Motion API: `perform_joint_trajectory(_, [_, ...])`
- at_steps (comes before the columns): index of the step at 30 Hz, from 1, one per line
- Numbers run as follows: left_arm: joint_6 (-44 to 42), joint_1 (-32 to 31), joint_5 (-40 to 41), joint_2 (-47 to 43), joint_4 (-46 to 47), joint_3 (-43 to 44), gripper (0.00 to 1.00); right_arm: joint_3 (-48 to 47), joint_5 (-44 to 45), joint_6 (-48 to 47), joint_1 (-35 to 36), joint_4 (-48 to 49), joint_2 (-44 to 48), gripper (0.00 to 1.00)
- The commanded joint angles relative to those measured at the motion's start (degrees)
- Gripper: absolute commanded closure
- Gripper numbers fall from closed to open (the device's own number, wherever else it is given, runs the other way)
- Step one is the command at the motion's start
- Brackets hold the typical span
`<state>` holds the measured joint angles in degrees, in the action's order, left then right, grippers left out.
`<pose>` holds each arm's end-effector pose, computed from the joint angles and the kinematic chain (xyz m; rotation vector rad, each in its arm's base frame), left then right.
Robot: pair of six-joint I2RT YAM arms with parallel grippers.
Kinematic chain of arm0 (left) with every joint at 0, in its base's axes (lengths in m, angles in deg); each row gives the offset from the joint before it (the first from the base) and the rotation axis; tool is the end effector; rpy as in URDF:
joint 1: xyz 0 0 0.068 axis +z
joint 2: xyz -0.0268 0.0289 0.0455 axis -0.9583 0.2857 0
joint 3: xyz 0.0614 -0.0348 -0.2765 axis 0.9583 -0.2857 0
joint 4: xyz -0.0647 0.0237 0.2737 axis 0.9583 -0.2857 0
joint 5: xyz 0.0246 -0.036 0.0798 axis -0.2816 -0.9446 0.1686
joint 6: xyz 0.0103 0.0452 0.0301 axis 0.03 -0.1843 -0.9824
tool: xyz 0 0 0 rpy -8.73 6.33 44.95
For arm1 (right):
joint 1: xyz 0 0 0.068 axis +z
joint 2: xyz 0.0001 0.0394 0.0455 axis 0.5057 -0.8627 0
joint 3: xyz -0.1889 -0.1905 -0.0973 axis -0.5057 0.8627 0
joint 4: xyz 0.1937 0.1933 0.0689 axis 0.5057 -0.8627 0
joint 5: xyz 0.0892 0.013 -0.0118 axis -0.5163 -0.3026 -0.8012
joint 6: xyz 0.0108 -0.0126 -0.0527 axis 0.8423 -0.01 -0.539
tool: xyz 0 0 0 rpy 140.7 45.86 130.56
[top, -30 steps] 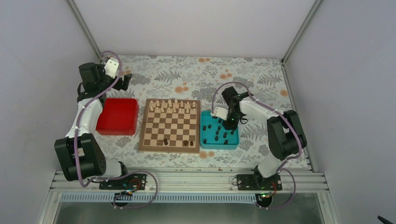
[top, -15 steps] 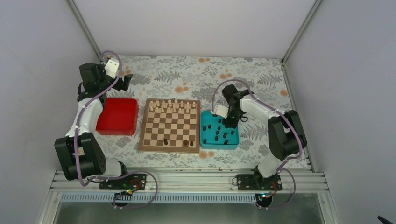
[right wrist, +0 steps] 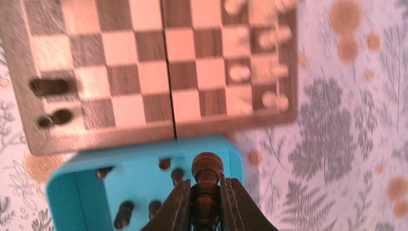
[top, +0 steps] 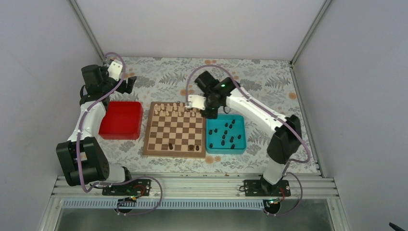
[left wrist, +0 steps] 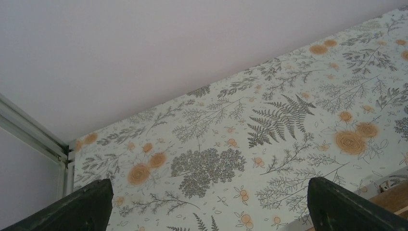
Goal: Set up the chess pieces on the board
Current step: Pick up the chess piece from the storage box, then place the chess piece on the chessboard.
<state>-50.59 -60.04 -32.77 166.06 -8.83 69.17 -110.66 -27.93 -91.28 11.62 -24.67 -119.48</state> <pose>0.3318 0.0606 0.3026 0.4549 1.9067 -0.0874 0.2762 0.2507 0.3096 -1.8729 2.0766 0.0543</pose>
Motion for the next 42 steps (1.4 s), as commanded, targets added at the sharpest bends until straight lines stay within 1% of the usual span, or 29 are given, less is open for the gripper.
perform_joint_trajectory(1, [-0.26, 0.26, -0.3, -1.58, 0.15, 0.53, 0.0, -6.99, -0.91, 0.7, 5.99, -4.07, -6.82, 0.95])
perform_joint_trajectory(9, [-0.37, 0.26, -0.25, -1.61, 0.2, 0.43, 0.0, -14.07, -1.91, -0.4, 15.38, -5.91, -17.18, 0.95])
perform_joint_trajectory(15, [-0.87, 0.26, -0.16, -1.74, 0.41, -0.04, 0.0, -13.53, -3.38, -0.09, 18.62, -6.05, -20.07, 0.94])
perform_joint_trajectory(29, [-0.55, 0.26, -0.13, -1.42, 0.78, -0.45, 0.0, -2.43, -6.28, 0.94, 20.82, -0.93, -17.72, 0.95])
perform_joint_trajectory(33, [-0.63, 0.25, 0.16, -1.96, 0.78, -0.93, 0.0, -1.58, -6.73, 1.01, 20.84, 0.14, -16.88, 0.95])
perform_joint_trajectory(42, [-0.79, 0.25, 0.28, -2.03, 0.69, -0.75, 0.0, -2.77, -6.57, 0.93, 21.06, 0.23, -18.09, 0.95])
